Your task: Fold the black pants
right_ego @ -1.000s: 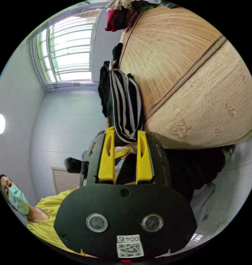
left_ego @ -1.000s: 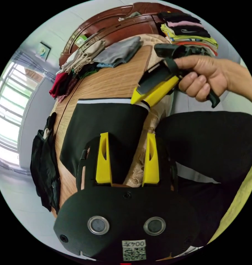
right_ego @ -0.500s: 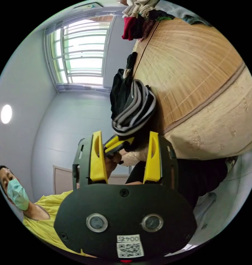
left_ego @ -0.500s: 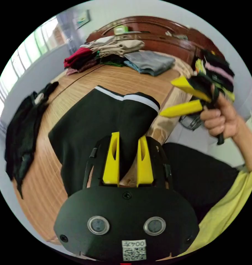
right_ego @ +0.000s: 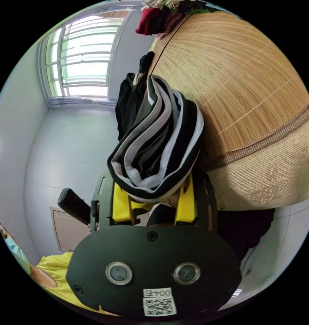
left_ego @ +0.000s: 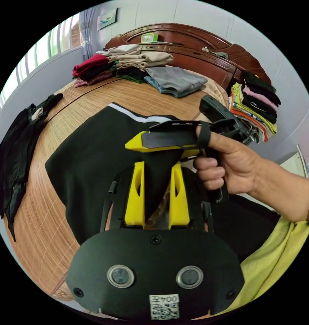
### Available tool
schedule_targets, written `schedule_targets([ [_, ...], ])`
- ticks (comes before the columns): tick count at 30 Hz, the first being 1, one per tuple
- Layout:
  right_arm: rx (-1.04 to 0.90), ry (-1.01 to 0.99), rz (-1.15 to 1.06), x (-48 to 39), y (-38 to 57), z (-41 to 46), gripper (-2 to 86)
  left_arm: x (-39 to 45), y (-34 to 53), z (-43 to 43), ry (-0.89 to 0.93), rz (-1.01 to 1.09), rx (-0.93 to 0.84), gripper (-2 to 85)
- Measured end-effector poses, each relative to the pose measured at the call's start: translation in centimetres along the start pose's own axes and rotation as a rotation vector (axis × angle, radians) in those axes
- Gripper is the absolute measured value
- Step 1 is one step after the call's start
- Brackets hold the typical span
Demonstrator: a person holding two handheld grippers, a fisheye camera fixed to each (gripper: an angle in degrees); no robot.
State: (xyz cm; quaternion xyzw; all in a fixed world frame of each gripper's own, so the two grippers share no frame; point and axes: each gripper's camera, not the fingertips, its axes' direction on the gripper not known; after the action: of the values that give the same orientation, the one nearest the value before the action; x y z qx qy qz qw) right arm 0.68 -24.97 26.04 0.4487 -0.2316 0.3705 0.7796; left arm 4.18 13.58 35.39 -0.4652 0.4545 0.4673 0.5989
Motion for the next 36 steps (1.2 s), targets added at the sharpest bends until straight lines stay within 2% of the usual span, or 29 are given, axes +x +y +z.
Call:
schedule_targets([
  [3, 0.008, 0.048, -0.012, -1.2, 0.1, -0.6, 16.3, -2.8, 4.2, -0.8, 0.113, -0.107, 0.078, 11.1],
  [6, 0.029, 0.055, 0.015, -3.0, -0.1, -1.2, 14.8, -7.8, 11.9, -0.6, 0.363, -0.379, 0.209, 13.3],
  [8, 0.031, 0.058, 0.045, -5.0, -0.6, -1.1, 14.2, -11.3, 19.1, 2.3, 0.624, -0.647, 0.335, 15.9],
  [11, 0.037, 0.071, 0.087, -7.5, -1.1, -0.8, 14.0, -12.5, 26.1, 8.4, 0.888, -0.949, 0.492, 19.6],
  [14, 0.045, 0.072, 0.118, -9.3, -1.4, -0.7, 14.0, -12.2, 29.7, 14.6, 1.065, -1.157, 0.673, 24.4],
  [17, 0.035, 0.064, 0.142, -10.1, -1.3, -0.9, 13.9, -12.3, 31.7, 19.9, 1.152, -1.289, 0.803, 27.2],
  [23, 0.008, 0.062, 0.151, -8.8, 0.3, -3.4, 13.7, -14.8, 33.3, 24.4, 1.194, -1.286, 0.987, 29.2],
  [27, 0.020, 0.030, 0.184, -6.0, 1.8, -5.8, 13.7, -17.2, 32.4, 26.1, 1.245, -1.189, 0.964, 30.0],
  [32, 0.031, 0.031, 0.215, -2.0, 4.0, -8.2, 13.6, -19.0, 26.3, 26.9, 1.222, -0.951, 0.636, 28.9],
  [36, 0.031, 0.048, 0.198, -0.1, 5.3, -9.2, 13.6, -19.3, 22.5, 27.0, 1.131, -0.876, 0.395, 24.7],
])
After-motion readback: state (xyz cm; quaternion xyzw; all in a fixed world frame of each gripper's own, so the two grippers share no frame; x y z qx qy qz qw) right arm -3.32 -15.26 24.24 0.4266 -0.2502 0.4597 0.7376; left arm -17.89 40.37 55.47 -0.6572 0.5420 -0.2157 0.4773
